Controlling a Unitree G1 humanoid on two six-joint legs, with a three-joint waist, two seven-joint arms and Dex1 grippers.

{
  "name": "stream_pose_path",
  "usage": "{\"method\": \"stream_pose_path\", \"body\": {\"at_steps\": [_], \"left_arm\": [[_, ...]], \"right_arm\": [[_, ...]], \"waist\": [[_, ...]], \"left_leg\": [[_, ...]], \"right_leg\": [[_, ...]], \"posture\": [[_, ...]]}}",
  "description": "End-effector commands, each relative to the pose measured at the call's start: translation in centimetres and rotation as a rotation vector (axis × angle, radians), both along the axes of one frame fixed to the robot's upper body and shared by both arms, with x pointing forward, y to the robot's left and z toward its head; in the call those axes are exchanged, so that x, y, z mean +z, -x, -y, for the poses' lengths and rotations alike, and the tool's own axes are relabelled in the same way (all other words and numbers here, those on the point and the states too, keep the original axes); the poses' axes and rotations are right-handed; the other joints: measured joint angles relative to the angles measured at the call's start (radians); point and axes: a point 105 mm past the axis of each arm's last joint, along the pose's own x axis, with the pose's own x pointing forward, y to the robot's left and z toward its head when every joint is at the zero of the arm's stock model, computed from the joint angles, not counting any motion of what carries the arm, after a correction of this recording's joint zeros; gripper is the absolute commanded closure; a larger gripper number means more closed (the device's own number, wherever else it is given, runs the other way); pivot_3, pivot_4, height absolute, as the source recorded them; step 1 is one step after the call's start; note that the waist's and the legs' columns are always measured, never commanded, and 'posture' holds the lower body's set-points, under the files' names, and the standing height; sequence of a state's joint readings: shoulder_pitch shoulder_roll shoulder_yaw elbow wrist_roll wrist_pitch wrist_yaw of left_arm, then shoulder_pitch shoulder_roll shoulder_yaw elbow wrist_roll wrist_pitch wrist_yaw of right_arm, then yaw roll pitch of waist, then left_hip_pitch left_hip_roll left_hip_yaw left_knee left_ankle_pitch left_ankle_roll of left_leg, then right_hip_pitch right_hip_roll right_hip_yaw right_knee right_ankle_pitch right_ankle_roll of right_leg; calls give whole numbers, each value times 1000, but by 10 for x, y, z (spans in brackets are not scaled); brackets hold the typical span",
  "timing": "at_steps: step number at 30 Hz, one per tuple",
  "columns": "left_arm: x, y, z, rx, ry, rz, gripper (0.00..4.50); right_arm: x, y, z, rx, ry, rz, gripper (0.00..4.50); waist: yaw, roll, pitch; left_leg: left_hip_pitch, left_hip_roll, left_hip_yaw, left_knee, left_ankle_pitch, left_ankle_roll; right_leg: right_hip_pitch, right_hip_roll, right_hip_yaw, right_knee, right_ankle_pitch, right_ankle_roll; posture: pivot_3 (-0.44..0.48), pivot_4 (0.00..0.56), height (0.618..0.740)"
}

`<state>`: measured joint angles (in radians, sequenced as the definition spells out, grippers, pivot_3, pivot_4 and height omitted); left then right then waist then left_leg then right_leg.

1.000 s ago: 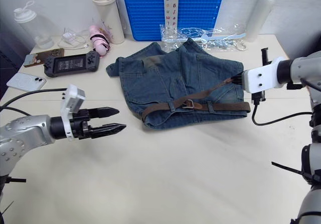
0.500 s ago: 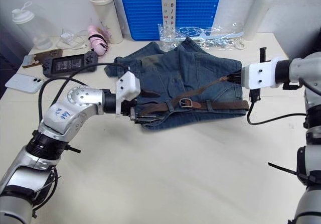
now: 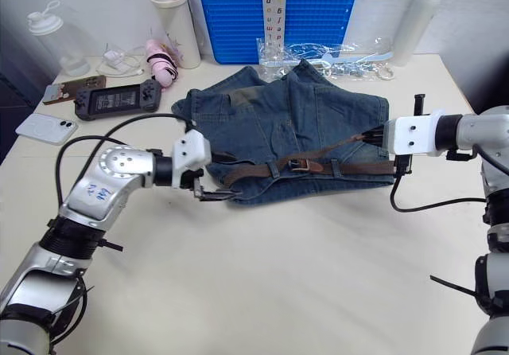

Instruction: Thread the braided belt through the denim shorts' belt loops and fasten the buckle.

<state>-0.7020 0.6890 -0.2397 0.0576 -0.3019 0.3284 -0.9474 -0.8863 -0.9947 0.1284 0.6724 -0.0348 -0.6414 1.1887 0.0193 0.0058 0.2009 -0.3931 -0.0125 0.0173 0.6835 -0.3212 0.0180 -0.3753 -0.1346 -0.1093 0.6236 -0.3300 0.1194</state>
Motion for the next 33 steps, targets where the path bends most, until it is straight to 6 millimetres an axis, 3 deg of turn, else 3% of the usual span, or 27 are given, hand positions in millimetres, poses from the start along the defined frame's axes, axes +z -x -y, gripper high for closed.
{"method": "stream_pose_path", "body": {"at_steps": [1, 4, 10, 13, 19, 31, 33], "left_arm": [[19, 2, -2, -13, 66, 35, 26], [20, 3, 4, -31, 55, 55, 26], [36, -1, 43, -63, 152, 94, 26], [48, -8, 77, -66, 179, 166, 26], [58, -18, 107, -39, 179, 244, 26], [65, -29, 133, -44, 144, 371, 26], [65, -30, 135, -51, 142, 383, 586]], "right_arm": [[14, -2, 0, 2, -2, 108, 4500], [8, -5, -6, 10, 3, 93, 4500], [22, -12, -28, 15, -133, 26, 4500], [30, -7, -41, 19, -196, -82, 4500], [42, 4, -55, 28, -205, -116, 4500], [56, 15, -68, 36, -234, -119, 4500], [58, 17, -69, 38, -244, -118, 4500]], "waist": [[0, 0, 0], [1, 0, 0], [4, 0, 0], [7, 0, 0], [4, -1, 0], [7, -1, 0], [7, -1, 0]], "left_leg": [[0, 0, 0, 0, 0, 0], [0, 0, 0, 0, 0, 0], [-1, -1, 0, 1, 0, 1], [-1, -1, -1, 1, 0, 1], [-1, -1, -1, 1, 0, 1], [-2, -2, -1, 1, 1, 1], [-2, -2, -1, 1, 1, 1]], "right_leg": [[0, 0, 0, 0, 0, 0], [0, 0, 0, 0, 0, 0], [0, 0, -1, 1, 0, 0], [0, 0, -1, 2, 0, 0], [0, -1, -2, 2, 0, 0], [0, -1, -3, 2, 0, 0], [0, -2, -3, 2, 0, 0]], "posture": [[0, 150, 689], [0, 150, 689], [0, 150, 689], [0, 150, 689], [0, 150, 689], [0, 150, 689], [0, 150, 689]]}}
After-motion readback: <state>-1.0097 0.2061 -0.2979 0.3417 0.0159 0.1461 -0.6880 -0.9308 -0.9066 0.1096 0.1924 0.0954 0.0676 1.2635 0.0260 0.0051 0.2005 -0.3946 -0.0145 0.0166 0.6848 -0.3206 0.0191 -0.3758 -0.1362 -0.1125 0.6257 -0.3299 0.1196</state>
